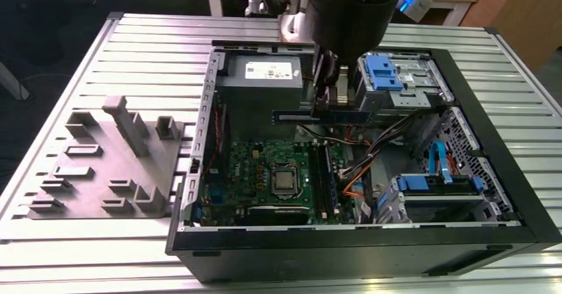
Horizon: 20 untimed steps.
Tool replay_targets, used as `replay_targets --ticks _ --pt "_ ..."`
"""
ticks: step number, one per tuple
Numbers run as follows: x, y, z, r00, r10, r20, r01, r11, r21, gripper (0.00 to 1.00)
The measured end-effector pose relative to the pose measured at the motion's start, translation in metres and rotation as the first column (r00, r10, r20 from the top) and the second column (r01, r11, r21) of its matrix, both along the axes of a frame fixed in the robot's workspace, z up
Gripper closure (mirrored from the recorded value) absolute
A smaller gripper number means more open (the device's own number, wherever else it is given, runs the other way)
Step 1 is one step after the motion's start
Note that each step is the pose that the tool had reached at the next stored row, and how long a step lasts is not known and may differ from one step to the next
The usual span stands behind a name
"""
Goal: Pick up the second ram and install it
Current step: 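Pick up the second ram and move it above second insertion slot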
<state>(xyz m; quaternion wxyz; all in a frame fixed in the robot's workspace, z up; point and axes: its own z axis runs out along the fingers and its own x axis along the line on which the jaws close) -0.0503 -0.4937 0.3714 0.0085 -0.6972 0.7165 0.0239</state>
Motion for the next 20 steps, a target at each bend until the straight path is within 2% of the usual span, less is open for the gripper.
replay_targets --ticks 8,14,20 --pt "0.0 0.0026 -0.0136 1.0 0.0 -0.0037 0.0 1.0 -0.0001 0.92" --pt "-0.001 0.0063 -0.021 1.0 0.0 -0.0037 0.0 1.0 0.0001 0.92" --pt "-0.003 0.0075 -0.029 1.0 0.0 -0.0038 0.0 1.0 -0.0001 0.92"
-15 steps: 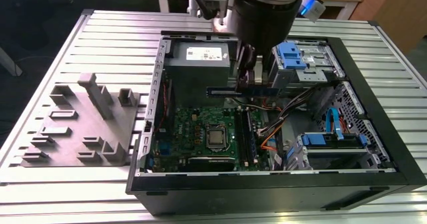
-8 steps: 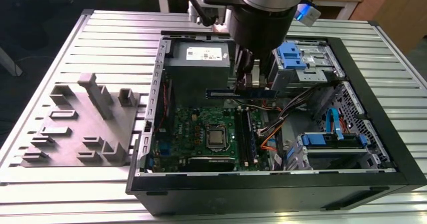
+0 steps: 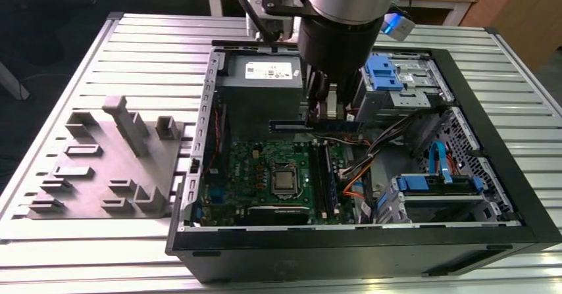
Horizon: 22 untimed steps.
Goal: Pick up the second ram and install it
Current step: 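Pick up the second ram and move it above second insertion slot, then insert the second ram into the second slot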
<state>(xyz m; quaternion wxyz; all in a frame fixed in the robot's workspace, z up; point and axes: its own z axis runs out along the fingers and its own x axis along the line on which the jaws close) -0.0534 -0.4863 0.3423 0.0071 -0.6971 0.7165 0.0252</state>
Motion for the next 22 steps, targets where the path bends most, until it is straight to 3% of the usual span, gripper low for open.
replay_targets --ticks 8,22 --pt "-0.0005 0.0003 -0.0086 1.0 0.0 -0.0015 0.0 1.0 0.0 0.92" --pt "-0.0004 0.0003 -0.0109 1.0 0.0 -0.0015 0.0 1.0 0.0 0.92"
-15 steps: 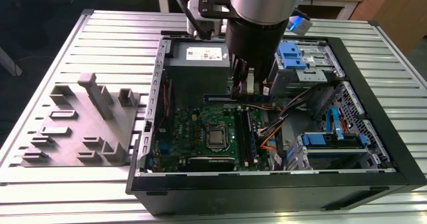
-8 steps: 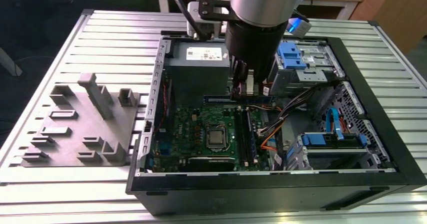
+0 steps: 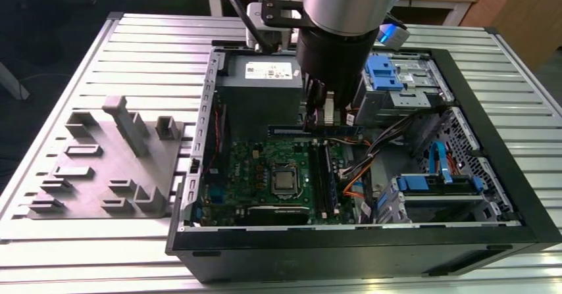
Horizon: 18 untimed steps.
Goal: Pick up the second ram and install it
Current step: 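Insert the second ram into the second slot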
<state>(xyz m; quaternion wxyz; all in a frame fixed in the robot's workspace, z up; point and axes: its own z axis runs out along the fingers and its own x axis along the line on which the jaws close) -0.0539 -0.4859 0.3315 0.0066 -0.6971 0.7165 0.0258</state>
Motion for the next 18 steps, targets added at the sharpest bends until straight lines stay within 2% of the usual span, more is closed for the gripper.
replay_targets --ticks 2,5,9,14,18 --pt "0.0 0.0 -0.0001 0.9999 -0.011 0.0 0.011 0.9999 0.0001 0.92" --pt "0.0 0.0 -0.0004 0.9981 -0.062 0.0 0.062 0.9981 0.0001 0.92" --pt "0.0 0.0 -0.0011 0.9908 -0.135 0.0 0.135 0.9908 -0.0001 0.92" --pt "0.0 0.0 -0.0021 0.9746 -0.224 0.0 0.224 0.9746 0.0 0.92" --pt "0.0 0.0 -0.0028 0.9558 -0.294 0.0 0.294 0.9558 0.0 0.92"
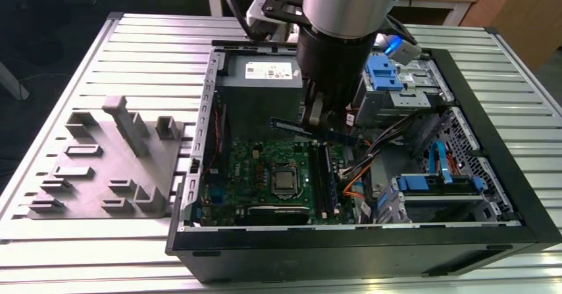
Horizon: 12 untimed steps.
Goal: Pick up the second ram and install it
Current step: 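Insert the second ram into the second slot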
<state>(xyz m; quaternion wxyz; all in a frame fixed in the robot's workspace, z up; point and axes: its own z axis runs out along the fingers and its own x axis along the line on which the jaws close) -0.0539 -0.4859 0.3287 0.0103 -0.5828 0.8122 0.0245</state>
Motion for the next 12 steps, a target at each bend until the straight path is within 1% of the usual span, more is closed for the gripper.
replay_targets --ticks 3,6,9,12 --pt "0.0 0.0 -0.0006 0.9985 -0.055 0.0 0.055 0.9985 0.0 0.92" --pt "0.0 0.0 -0.0012 0.994 -0.109 0.0 0.109 0.994 0.0 0.92" --pt "0.0 0.0 -0.0017 0.9865 -0.164 0.0 0.164 0.9865 0.0 0.92" --pt "0.0 0.0 -0.0023 0.9761 -0.217 0.0 0.217 0.9761 0.0 0.92"
